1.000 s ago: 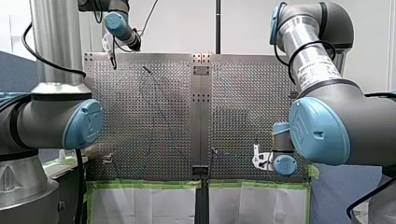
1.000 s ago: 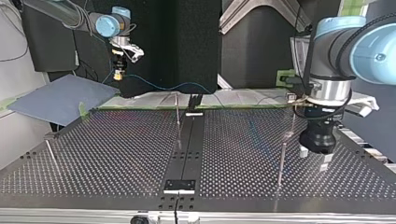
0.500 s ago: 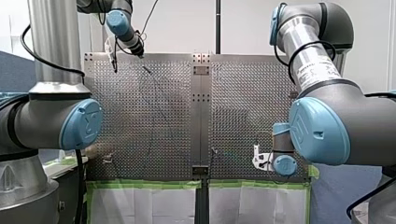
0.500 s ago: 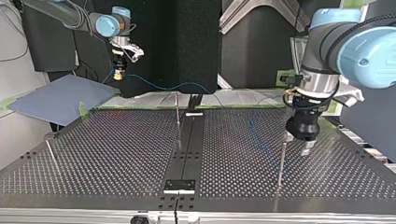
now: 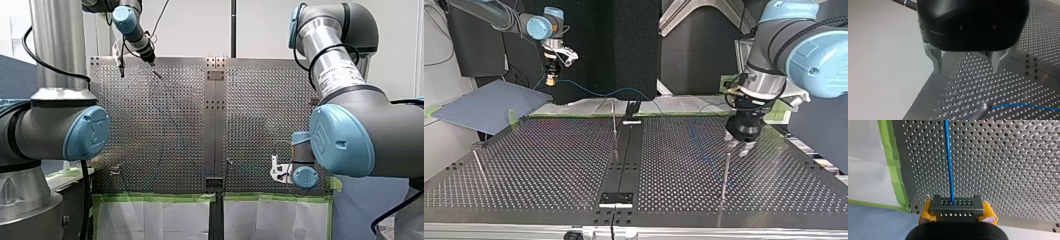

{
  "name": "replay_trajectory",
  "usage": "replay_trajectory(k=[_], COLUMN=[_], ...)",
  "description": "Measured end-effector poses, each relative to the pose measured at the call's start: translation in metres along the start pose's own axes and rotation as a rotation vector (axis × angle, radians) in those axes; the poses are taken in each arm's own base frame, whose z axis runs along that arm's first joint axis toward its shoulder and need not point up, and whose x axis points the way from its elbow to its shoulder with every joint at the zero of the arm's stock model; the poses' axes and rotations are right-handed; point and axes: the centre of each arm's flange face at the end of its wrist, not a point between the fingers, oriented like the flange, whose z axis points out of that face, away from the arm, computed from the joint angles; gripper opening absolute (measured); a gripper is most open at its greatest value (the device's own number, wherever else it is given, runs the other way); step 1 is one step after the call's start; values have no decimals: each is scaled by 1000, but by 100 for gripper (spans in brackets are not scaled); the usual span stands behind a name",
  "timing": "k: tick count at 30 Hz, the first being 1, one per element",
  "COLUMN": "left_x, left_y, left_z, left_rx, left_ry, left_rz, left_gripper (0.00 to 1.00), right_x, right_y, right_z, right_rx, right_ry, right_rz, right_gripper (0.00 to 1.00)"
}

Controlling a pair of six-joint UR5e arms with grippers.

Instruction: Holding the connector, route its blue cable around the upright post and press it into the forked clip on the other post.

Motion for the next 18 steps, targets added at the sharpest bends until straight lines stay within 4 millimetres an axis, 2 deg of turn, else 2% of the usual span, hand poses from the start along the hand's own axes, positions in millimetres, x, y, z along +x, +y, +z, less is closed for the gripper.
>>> replay_trajectory(k=[18], left_x=[-7], left_y=[-1], left_z=[0], left_rx=[0], left_ry=[-10], left_rz=[-4], left_gripper=[100], right_x=[-1], right_y=[0], right_z=[0], right_rx=[0], right_ry=[-1], right_rz=[0], right_gripper=[0])
